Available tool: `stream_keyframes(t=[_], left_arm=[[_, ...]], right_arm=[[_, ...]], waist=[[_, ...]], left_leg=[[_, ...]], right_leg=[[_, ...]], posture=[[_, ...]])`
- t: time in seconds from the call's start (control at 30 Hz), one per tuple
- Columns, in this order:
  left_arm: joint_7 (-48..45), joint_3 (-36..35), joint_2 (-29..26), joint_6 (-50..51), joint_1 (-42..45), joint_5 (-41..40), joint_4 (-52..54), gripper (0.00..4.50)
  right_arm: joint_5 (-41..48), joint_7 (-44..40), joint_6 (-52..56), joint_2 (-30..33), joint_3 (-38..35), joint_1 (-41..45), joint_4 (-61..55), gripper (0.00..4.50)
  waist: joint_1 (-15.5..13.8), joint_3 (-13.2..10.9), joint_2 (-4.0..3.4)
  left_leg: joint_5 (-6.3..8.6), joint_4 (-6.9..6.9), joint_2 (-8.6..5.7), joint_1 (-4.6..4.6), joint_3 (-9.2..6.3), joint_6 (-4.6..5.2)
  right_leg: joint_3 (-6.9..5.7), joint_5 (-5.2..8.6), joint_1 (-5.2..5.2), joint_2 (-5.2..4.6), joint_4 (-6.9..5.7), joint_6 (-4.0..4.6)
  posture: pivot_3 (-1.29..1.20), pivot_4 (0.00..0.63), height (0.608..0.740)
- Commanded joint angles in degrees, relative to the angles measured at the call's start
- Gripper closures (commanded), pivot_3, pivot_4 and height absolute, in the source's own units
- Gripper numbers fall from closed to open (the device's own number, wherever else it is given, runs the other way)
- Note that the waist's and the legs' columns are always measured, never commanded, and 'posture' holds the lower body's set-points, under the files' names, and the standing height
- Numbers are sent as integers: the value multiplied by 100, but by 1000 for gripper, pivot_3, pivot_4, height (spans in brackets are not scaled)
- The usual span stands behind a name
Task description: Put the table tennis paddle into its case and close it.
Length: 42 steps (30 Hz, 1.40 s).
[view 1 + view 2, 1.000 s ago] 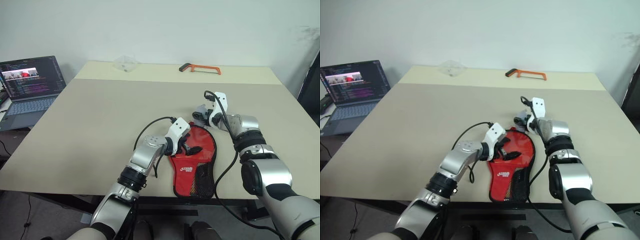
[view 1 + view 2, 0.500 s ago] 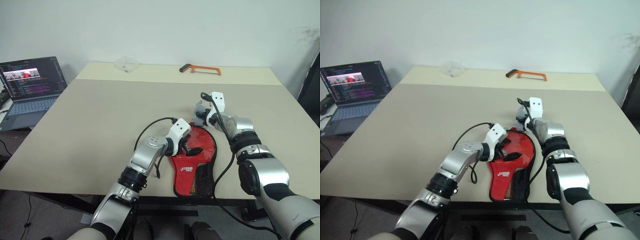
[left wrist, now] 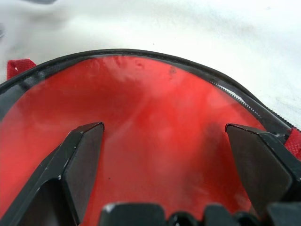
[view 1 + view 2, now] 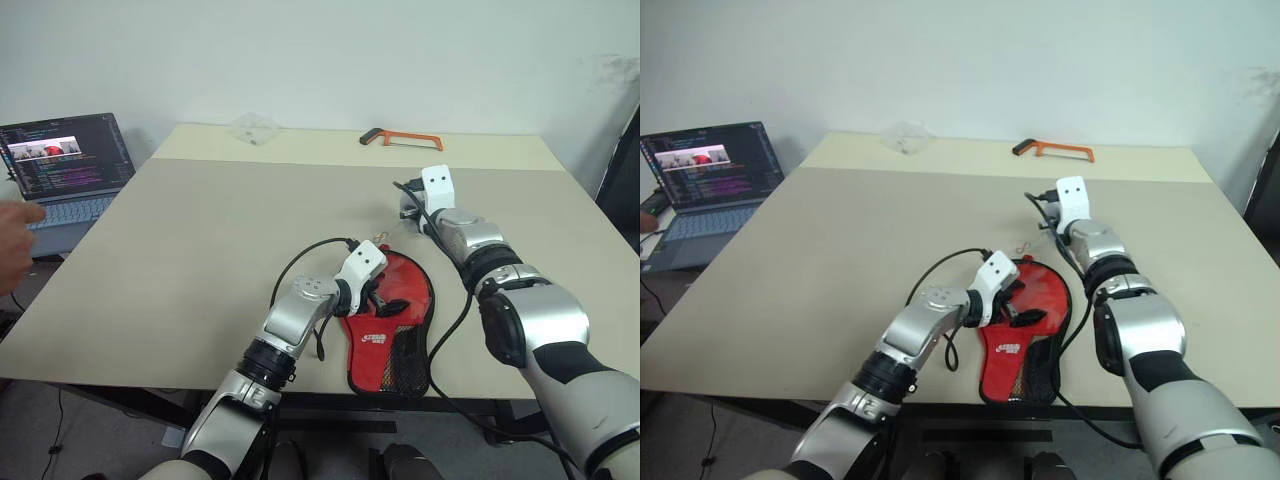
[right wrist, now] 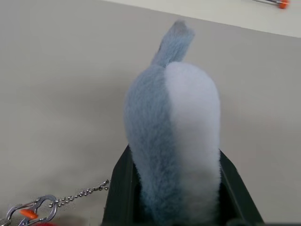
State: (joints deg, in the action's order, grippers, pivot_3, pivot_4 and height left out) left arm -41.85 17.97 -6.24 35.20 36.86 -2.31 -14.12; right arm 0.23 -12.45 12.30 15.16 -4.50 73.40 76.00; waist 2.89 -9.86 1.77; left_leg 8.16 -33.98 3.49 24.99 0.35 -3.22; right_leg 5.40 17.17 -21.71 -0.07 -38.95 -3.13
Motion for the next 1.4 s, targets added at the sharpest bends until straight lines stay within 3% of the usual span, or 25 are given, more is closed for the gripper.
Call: stream_keyframes(t=[0.03, 0.23, 0.37, 0.47, 0.63, 0.87, 1.03, 1.4], left_arm=[[-21, 243, -15, 456, -261, 34, -421, 0], [-78, 219, -33, 376, -87, 38, -646, 0], [-124, 257, -19, 271, 25, 67, -827, 0], [-177, 297, 8, 206, 78, 87, -940, 0], [-260, 365, 1, 113, 126, 117, -1071, 0], [-355, 511, 48, 1, 204, 176, -1218, 0], [-372, 532, 126, -39, 311, 213, -1314, 0], [-491, 641, 109, -107, 357, 301, -1385, 0]], right_arm=[[-231, -46, -48, 414, 96, -56, -142, 3985], [-439, -515, 145, 882, 267, -333, -275, 3985], [-639, -1315, 349, 1171, 591, -559, -597, 3985], [-954, -2966, 594, 1738, 1307, -1305, -1854, 3985], [-921, -4768, 967, 3018, 1833, -2801, -4749, 3986], [-414, -6140, 876, 4200, 1747, -3920, -6820, 4009], [-21, -6786, 488, 4681, 1669, -4581, -7668, 4019], [1087, -7518, 542, 5255, 1336, -5794, -9223, 4027]], waist=[[-1, 0, 0], [2, 0, -1], [5, 1, -3], [-19, 2, -4], [-100, 11, -20], [-108, 25, -42], [-125, 26, -40], [-127, 25, -36]], left_leg=[[0, 0, 0, 0, 0, 0], [0, 0, -1, -3, 2, 0], [0, -2, -5, -11, 1, 0], [0, -8, -6, -13, -6, 0], [1, -7, -10, -14, -13, -3], [8, -6, -17, -22, -14, -12], [8, -8, -29, -22, -18, -12], [11, -2, -91, -19, -25, -10]], right_leg=[[-1, 0, 0, 0, 0, 0], [3, 0, 1, 0, -1, 0], [5, 12, 10, -2, 0, -24], [-1, 13, 18, -2, 2, -28], [-10, 24, 26, -5, 10, -31], [-9, 39, 30, -14, 12, -36], [-13, 56, 34, -27, 22, -10], [-16, 67, 48, -88, 31, -65]], posture=[[0, 150, 740], [0, 150, 740], [0, 150, 740], [0, 150, 740], [0, 150, 740], [0, 150, 740], [0, 150, 740], [0, 150, 740]])
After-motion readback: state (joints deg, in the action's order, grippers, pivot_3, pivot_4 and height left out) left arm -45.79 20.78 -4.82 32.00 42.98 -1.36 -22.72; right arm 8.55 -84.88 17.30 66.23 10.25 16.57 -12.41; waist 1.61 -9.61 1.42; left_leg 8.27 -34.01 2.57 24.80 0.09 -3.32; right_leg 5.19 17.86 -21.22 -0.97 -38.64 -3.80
